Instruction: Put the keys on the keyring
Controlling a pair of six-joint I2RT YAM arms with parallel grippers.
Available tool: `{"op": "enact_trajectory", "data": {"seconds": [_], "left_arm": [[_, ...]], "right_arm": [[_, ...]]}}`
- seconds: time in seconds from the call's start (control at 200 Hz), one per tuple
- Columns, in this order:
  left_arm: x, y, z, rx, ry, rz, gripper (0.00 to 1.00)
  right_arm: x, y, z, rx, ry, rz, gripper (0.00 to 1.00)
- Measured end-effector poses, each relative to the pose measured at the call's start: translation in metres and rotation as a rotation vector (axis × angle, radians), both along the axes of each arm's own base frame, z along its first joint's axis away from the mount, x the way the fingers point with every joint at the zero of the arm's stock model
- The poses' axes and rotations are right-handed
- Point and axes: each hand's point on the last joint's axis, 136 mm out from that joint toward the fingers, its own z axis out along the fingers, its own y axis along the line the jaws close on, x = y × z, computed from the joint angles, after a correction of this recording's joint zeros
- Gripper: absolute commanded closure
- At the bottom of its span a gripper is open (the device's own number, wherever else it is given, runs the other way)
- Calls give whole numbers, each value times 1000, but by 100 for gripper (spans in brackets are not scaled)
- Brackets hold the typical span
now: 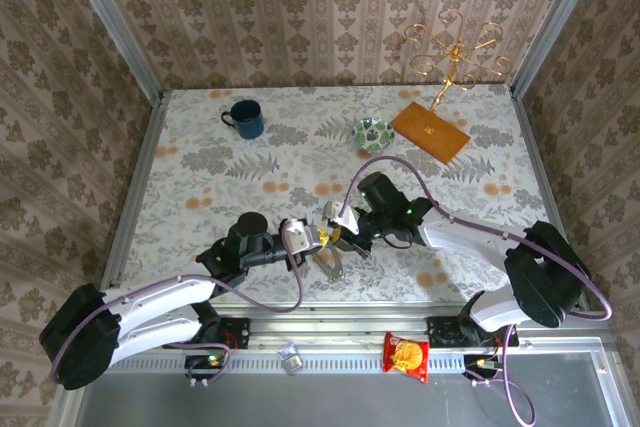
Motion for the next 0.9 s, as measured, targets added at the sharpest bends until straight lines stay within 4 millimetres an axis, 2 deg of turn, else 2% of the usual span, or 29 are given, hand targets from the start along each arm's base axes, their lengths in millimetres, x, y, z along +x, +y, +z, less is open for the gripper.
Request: {"op": "enact_trajectory", "data": {"seconds": [0.06,0.185,0.36,0.55,0.9], "left_arm": [[0,0,1,-3,-2,0,100],[0,0,2,-12,-9,-1,100],[-1,0,2,-27,0,-3,100],[-3,-2,8,-55,12,-18,100],[-5,-4,7,-63,33,-41,100]], "right_arm": [[0,-1,1,2,-2,-4,73],[-4,-5,12,27,-38,-5,69],[-9,-12,30,82,-101,-11,69],[-7,-10,39,123,-140,-8,70],[-8,-7,40,142,-134,9,75]]}}
